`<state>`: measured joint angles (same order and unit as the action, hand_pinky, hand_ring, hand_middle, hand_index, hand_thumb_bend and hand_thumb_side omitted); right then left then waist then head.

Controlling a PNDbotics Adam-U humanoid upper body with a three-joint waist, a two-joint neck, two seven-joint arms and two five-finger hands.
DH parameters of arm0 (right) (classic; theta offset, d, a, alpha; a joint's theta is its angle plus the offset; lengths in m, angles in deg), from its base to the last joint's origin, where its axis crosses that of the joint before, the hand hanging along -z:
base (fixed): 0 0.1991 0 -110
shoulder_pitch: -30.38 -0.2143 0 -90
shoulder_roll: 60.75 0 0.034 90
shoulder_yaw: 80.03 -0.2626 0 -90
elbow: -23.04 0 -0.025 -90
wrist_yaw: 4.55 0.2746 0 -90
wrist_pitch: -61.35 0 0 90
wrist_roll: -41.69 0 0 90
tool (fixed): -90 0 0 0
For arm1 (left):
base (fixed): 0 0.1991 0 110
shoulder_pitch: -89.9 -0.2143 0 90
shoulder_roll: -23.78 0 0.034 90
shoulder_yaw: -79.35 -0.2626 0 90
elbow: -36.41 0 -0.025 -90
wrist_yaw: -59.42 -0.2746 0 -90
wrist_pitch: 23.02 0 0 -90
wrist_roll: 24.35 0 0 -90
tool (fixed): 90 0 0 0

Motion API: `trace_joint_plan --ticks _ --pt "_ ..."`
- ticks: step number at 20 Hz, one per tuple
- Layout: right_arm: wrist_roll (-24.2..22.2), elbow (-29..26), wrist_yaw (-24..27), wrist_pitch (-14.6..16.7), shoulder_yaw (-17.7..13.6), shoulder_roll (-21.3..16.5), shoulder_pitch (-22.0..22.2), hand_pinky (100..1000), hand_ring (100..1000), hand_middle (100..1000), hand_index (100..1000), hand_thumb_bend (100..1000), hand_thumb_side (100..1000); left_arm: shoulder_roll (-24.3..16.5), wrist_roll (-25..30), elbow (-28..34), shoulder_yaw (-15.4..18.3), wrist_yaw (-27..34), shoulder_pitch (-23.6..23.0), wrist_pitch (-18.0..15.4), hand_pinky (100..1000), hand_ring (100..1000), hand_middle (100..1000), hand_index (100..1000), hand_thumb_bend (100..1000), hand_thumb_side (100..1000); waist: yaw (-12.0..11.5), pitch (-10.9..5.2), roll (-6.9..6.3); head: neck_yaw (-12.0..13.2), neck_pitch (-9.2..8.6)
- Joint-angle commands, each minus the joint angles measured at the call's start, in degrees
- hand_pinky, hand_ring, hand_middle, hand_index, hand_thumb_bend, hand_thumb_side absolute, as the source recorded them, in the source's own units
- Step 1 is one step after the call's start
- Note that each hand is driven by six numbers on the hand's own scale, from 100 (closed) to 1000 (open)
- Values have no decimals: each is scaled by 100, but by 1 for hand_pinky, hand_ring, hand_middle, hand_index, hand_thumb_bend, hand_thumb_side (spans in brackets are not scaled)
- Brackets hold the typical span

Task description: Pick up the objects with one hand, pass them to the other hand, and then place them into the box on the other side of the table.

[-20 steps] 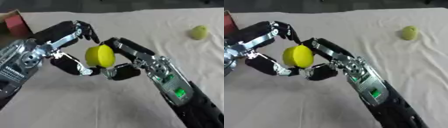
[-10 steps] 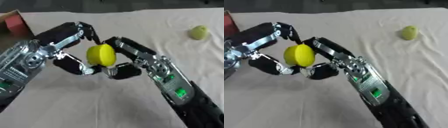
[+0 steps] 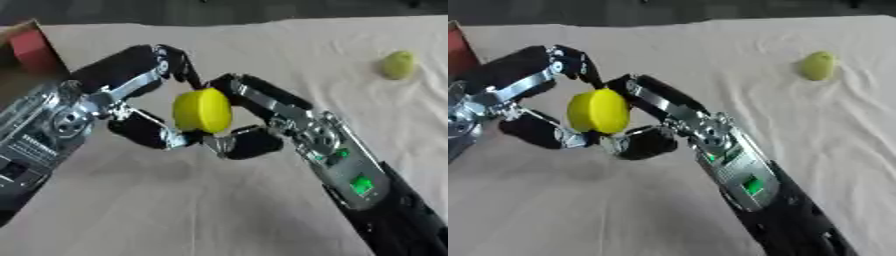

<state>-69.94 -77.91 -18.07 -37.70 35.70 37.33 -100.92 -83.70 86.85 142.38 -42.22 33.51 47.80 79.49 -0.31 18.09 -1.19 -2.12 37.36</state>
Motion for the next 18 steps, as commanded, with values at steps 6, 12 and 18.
trace_joint_plan --ticks 6,12,18 --pt "38 -83 -1 6 -29 -104 -33 635 511 458 634 100 100 -433 156 617 119 57 13 48 740 722 677 715 559 246 -20 -131 -32 11 -30" --pt "51 -94 12 -6 -27 -97 -29 633 511 458 633 100 100 -506 206 762 150 167 -35 165 736 717 667 709 539 246 -29 -131 -35 7 -33" --pt "50 -99 30 -1 -35 -79 -34 632 511 458 632 100 100 -395 149 698 165 178 -6 250 731 704 654 701 514 265 -21 -138 -29 20 -49"
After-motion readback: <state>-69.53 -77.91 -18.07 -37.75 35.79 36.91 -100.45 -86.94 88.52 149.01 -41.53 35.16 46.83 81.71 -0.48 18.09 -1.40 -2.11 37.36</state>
